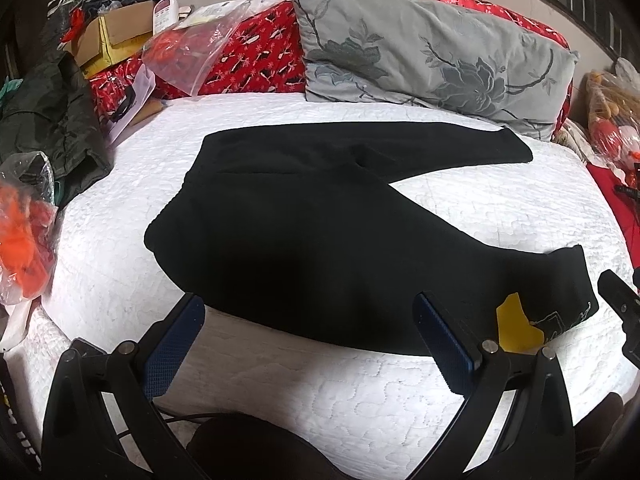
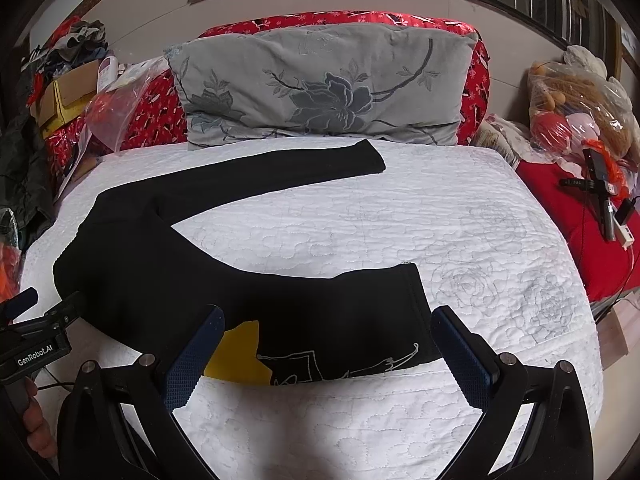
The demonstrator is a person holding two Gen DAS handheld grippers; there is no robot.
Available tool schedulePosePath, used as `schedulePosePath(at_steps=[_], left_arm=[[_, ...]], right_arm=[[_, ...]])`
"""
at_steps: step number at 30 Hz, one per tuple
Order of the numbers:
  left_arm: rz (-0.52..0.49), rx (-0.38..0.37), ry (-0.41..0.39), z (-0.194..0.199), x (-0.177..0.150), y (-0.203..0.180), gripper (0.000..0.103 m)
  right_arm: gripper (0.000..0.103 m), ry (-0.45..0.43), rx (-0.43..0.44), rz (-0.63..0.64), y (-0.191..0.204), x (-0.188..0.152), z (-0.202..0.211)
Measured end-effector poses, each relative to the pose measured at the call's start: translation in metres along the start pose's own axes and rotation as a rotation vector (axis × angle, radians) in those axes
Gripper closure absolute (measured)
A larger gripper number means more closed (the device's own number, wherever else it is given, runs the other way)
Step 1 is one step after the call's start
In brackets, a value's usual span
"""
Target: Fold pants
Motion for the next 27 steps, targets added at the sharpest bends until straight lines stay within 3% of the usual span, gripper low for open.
schedulePosePath(at_steps=[8, 19, 27], left_arm=[[-0.005, 0.001, -0.021, -0.006, 0.002, -0.001, 0.000], [-0.004, 0.016, 0.034, -0.029, 0.017, 0.003, 0.000], [0.090, -0.017, 0.152, -0.071, 0.090, 0.049, 0.000]], right_arm=[[0.000, 0.015, -0.004, 0.006, 0.002, 0.002, -0.008], [0.000, 0.040, 0.019, 0.032, 0.009, 0.009, -0.026], [0.000, 0.091, 0.072, -0.027, -0.013, 0.055, -0.065]])
Point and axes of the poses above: each gripper's, at about its wrist camera, not at the fingertips, and z roughly against the way its jaws point, y to its left, x to its top, the point moved 1 cm from there along -z, roughly the way its jaws point, and after that the axes turned 2 degrees about -y, right-handed, at the moved point
